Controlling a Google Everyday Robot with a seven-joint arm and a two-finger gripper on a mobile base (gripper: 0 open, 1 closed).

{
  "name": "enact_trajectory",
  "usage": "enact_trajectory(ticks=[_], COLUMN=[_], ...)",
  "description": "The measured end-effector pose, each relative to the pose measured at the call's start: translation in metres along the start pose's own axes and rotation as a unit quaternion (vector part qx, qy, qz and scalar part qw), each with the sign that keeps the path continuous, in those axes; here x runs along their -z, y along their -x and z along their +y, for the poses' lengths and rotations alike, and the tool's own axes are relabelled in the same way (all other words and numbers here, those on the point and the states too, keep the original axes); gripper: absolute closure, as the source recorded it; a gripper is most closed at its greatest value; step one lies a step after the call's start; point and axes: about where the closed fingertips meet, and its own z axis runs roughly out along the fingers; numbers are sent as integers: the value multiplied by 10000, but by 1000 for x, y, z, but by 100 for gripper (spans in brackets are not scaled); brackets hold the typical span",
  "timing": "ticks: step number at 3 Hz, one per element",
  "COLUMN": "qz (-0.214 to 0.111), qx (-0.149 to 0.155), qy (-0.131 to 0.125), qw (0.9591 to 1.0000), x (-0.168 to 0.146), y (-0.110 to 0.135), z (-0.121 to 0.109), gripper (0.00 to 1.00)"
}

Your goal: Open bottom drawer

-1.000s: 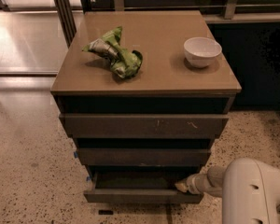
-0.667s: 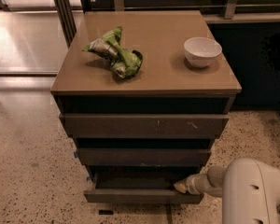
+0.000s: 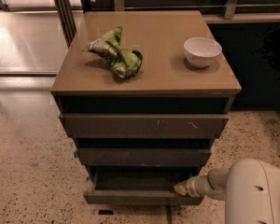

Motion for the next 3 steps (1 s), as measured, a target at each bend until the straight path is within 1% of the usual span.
enact_trajectory(ticks=[1, 3], qz=[-89, -382], qx=[-62, -228], qy=[-38, -238], qw=[9999, 9987], x=[9, 27], y=[-11, -29], z=[15, 37], gripper=[100, 100])
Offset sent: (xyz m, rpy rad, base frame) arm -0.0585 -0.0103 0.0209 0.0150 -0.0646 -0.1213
